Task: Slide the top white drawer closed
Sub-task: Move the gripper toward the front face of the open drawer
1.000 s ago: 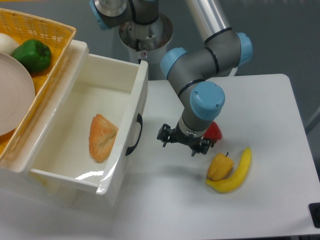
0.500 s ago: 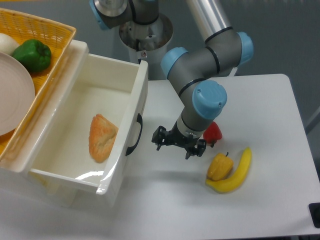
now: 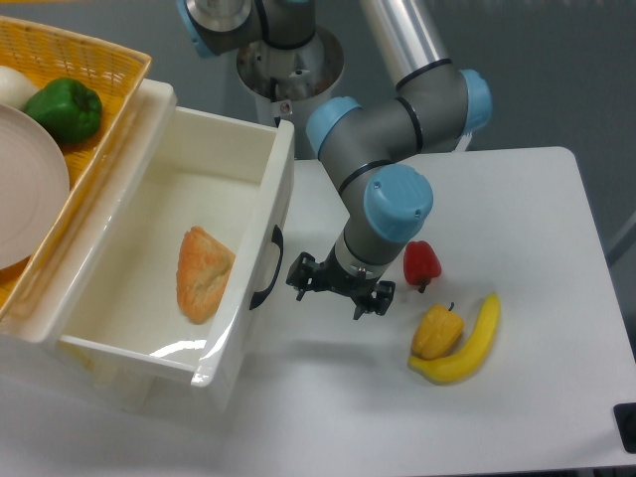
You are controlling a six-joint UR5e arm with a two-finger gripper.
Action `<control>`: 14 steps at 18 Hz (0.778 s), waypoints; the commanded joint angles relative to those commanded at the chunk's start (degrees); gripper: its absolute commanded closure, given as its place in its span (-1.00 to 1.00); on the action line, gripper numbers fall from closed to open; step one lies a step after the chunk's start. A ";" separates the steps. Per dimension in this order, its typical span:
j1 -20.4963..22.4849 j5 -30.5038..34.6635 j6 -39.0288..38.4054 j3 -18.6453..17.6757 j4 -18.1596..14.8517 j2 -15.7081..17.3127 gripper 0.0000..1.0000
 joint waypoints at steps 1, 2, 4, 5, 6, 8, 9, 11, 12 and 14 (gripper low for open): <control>-0.09 0.00 0.00 0.00 0.00 0.00 -1.00; -0.09 0.00 0.09 0.00 0.00 0.00 -1.00; -0.09 0.00 0.09 0.00 -0.09 0.00 -1.00; -0.09 -0.09 0.17 0.00 0.00 0.00 -1.00; -0.17 -0.09 0.17 0.00 0.00 0.00 -1.00; -0.53 -0.09 0.17 0.00 0.00 0.00 -1.00; -0.61 -0.09 0.17 0.00 0.00 0.00 -1.00; -0.62 -0.09 0.17 0.00 0.00 0.00 -1.00; -0.70 -0.09 0.17 0.00 -0.09 0.09 -1.00; -0.79 -0.26 0.17 0.00 0.00 0.09 -1.00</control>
